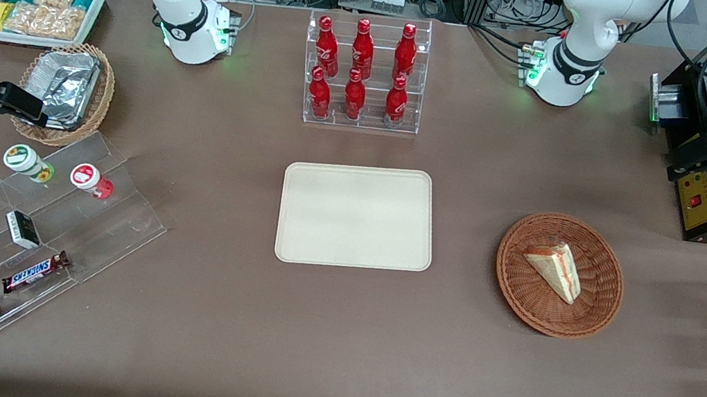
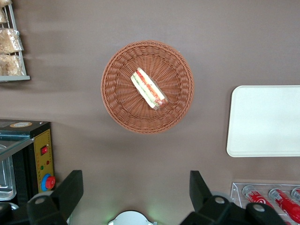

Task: Place sandwich from basket to tray
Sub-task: 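Move the open left gripper down over the wrapped sandwich in the basket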

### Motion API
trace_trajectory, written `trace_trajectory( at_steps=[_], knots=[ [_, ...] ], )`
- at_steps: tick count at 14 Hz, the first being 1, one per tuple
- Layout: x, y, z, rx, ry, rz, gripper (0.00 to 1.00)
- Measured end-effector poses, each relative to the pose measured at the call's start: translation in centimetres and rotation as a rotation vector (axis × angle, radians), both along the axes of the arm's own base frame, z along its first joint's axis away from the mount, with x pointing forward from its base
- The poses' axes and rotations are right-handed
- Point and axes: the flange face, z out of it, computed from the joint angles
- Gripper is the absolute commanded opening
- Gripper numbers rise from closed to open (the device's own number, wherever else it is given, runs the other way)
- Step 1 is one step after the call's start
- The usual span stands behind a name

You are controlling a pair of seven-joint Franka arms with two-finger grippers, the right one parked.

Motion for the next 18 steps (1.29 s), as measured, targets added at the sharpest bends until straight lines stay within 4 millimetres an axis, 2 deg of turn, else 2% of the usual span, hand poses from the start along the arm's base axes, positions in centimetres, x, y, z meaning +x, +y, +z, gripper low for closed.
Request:
trace_trajectory(
  at_steps=[4, 6, 8, 12, 18],
  knots=[
    [0.2, 0.0, 0.1, 0.001, -0.014, 0.001, 1.0],
    [0.9, 0.0, -0.9, 0.001, -0.022, 0.002, 1.0],
    [2.1, 0.0, -3.7, 0.001, -0.022, 0.003, 1.0],
    [3.7, -0.1, -10.9, 0.004, -0.03, 0.076, 1.0],
    [3.6, -0.5, -21.0, 0.005, -0.088, 0.502, 1.0]
  ],
)
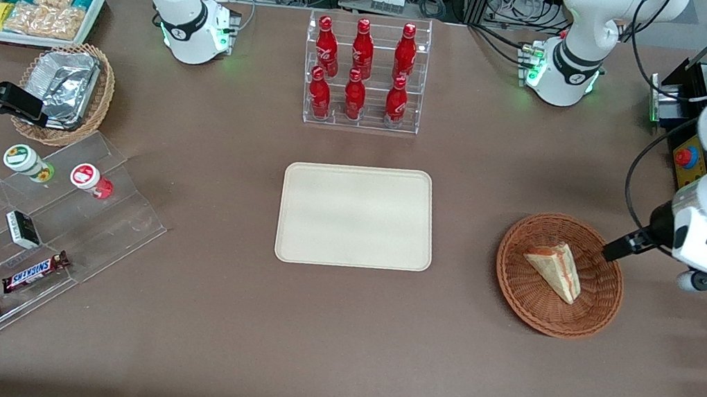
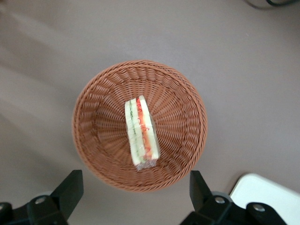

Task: Place sandwich from basket to tray
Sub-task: 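Move the open left gripper down over the wrapped sandwich in the basket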

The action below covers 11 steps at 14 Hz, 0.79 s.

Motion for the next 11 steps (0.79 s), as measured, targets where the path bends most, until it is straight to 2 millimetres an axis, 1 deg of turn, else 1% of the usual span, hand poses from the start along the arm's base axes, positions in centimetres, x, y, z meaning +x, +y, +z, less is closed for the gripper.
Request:
trace_trajectory(
  at_steps=[2, 4, 9, 11],
  knots=[
    [-0.7, -0.5, -3.0, -0.004, -0.008, 0.089, 1.0],
    [-1.6, -0.9, -5.5, -0.005, -0.006, 0.137, 1.0],
    [-3.7, -0.8, -10.4, -0.004, 0.015, 0.213, 1.0],
    [-3.8, -0.8, -11.9, -0.004, 0.022, 0.222, 1.0]
  ],
)
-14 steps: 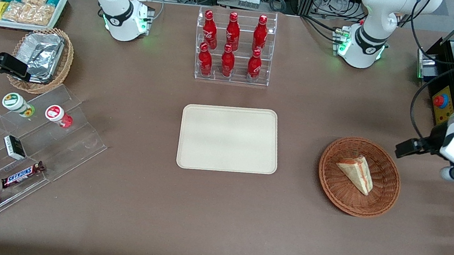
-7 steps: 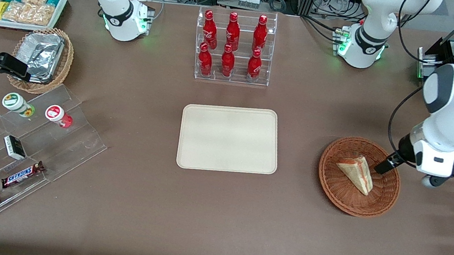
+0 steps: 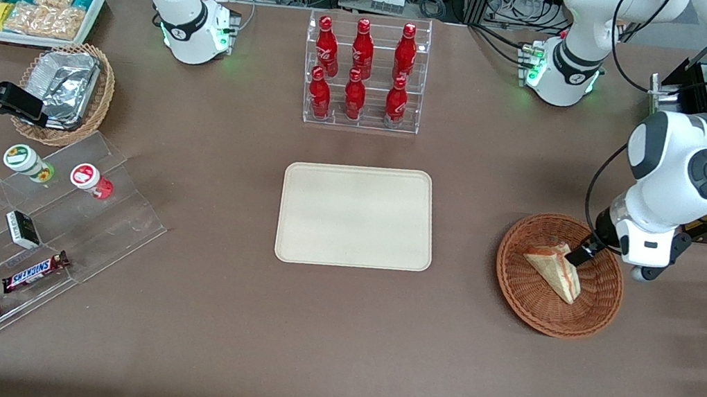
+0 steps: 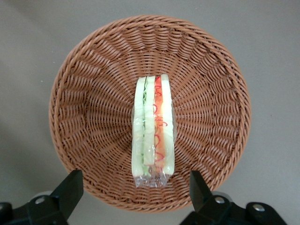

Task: Place sandwich from basket to tray
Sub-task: 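Move the open left gripper down over the wrapped sandwich in the basket, then close the left gripper on the sandwich's crust edge and lift it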

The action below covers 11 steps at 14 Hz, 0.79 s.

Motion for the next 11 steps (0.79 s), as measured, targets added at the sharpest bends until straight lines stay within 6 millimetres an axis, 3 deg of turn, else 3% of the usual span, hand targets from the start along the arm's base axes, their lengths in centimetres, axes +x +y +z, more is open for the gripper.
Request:
trace_trajectory(
  at_steps=[11],
  knots=[
    [0.7, -1.0, -5.1, -0.004, 0.01, -0.006, 1.0]
  ],
)
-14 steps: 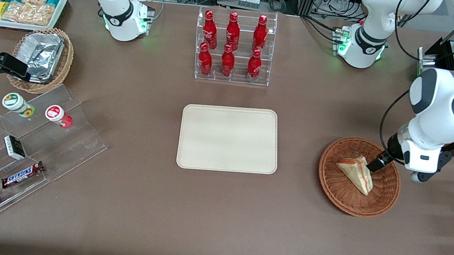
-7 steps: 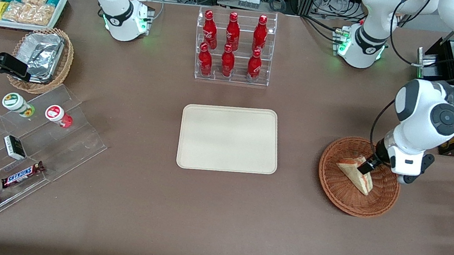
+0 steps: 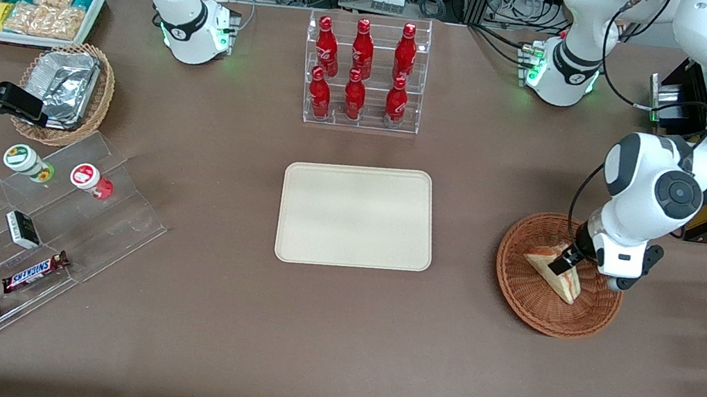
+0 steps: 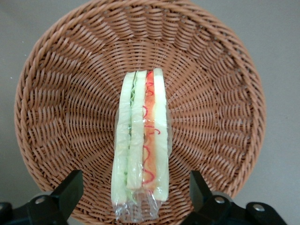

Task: Place sandwich from basket to tray
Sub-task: 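Close the left gripper on the sandwich's crust edge and lift it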

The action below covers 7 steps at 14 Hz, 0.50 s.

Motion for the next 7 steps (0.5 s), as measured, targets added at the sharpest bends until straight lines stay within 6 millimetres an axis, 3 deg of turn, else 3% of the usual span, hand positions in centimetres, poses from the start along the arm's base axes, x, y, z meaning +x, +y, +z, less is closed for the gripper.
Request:
trace_trajectory(
  at_steps=[4, 7],
  knots=[
    [0.0, 0.0, -1.2, 0.0, 0.008, 0.0, 0.98],
    [0.0, -0.7, -2.1, -0.001, 0.01, -0.012, 0.85]
  ],
)
